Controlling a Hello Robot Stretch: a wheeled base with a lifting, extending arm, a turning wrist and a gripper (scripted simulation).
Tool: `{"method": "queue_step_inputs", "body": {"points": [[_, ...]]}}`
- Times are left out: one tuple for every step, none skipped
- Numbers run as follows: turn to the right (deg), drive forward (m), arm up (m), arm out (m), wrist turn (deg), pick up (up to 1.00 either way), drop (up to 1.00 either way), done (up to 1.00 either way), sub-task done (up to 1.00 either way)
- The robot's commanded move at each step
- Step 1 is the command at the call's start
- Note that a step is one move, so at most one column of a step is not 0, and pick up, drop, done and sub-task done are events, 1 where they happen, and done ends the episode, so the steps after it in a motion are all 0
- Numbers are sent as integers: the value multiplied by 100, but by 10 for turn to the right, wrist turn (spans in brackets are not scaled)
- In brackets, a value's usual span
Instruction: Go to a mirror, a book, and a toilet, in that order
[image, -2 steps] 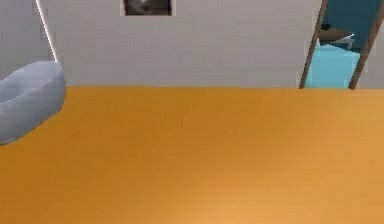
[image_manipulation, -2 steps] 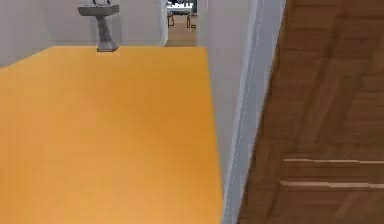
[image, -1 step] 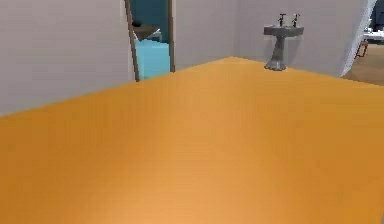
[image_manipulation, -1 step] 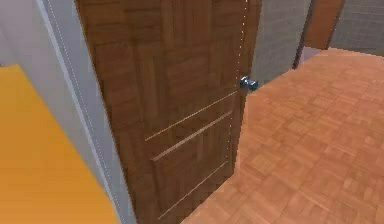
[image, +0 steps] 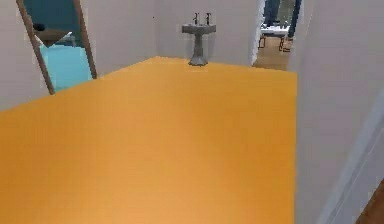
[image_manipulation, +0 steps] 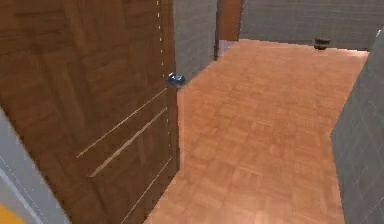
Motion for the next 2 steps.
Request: {"method": "queue_step_inputs", "body": {"points": [[0,45,0,0,0,0,0,0,0],[210,0,0,0,0,0,0,0,0]]}}
